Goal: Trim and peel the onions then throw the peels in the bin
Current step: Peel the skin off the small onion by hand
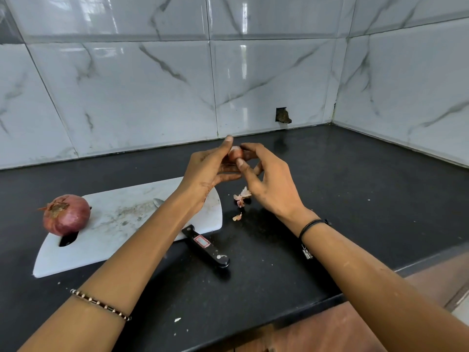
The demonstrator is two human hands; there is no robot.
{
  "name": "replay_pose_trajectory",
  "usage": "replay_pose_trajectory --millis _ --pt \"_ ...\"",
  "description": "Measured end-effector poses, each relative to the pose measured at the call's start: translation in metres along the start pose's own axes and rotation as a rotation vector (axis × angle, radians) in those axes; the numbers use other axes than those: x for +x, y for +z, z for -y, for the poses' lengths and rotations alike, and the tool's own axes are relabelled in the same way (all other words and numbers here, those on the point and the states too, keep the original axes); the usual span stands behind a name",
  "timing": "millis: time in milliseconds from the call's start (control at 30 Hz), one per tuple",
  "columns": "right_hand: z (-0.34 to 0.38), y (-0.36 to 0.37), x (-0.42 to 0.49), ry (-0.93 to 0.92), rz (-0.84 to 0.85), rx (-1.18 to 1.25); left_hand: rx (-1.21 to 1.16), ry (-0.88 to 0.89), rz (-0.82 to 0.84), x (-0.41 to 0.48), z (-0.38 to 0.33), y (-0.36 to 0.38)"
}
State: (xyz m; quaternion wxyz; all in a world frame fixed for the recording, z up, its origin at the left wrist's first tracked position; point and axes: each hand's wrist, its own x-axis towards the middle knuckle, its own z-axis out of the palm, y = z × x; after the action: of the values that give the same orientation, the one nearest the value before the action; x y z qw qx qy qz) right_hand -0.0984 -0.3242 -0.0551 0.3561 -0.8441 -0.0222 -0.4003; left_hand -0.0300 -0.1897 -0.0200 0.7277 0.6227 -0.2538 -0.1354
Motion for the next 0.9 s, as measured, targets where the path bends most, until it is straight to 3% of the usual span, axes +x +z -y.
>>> replay_pose_trajectory --millis 167,400,900 --pt "-0.003 -0.001 0.001 0.054 -0.004 0.014 0.081 0.027 0.105 0.000 0.002 -0.009" --pt "0.000 -0.002 0.000 0.076 0.075 0.117 0.101 0.038 0.045 -0.001 0.003 -0.014" --pt "-0.001 -0.002 0.000 0.116 0.045 0.266 0.168 0.159 0.026 -0.004 0.002 -0.013"
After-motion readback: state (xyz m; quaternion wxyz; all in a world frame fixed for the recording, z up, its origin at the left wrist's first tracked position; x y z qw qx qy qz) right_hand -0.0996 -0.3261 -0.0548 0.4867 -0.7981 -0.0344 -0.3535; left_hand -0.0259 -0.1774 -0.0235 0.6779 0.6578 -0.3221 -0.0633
